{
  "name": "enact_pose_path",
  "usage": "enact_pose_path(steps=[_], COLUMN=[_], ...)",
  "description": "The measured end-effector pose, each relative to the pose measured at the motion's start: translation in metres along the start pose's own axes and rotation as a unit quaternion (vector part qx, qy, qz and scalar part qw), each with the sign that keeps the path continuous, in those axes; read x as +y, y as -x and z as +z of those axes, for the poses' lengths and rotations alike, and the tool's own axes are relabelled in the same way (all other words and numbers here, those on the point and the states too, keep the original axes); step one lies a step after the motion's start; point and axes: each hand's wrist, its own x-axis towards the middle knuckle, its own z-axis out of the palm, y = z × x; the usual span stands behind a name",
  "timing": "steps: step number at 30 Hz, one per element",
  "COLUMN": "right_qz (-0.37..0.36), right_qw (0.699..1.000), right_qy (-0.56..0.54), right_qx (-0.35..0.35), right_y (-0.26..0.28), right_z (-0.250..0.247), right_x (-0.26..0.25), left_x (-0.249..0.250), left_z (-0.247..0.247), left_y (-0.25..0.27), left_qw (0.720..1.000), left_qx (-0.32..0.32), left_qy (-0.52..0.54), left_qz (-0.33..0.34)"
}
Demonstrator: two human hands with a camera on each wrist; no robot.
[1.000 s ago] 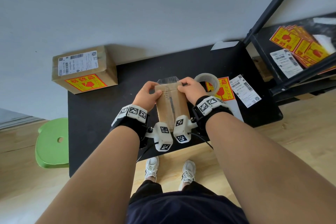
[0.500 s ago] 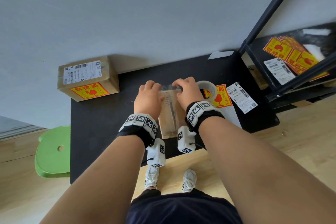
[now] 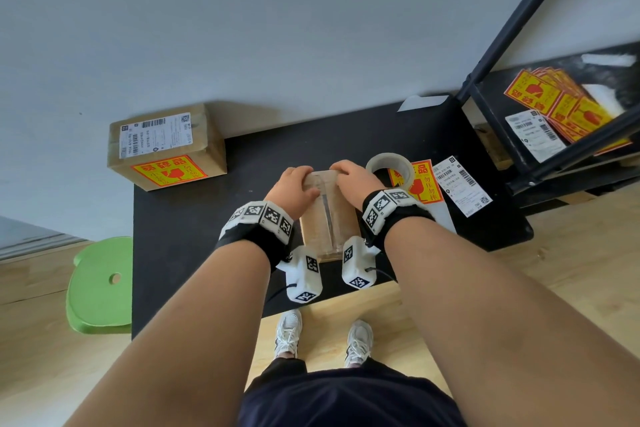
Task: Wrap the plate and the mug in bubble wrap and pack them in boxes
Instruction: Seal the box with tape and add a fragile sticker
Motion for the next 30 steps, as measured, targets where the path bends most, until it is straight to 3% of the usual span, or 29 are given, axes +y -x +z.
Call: enact_pose_path(steps=[10,22,30], right_qz=[-0.007,-0.013,0.059], right_qw=[0.999,0.999,0.998], right_qy=[-0.047,-0.003,0.029], right_qx=[-0.002,0.030,-0.003], right_y=[-0.005,0.000,0.009], right_z=[-0.003,-0.002,0.005], right_x=[0.007,0.008,0.003], left_x=[-0.004,-0.001,-0.003], left_z=[0.005,0.007,0.011], left_y=[0.002,0.009,0.025], left_qw=[0.997,0.995,0.991], left_qx=[0.067,0.083,0.122], left_qy=[0.045,0.047,0.031], left_qz=[0.016,0.006,-0.045])
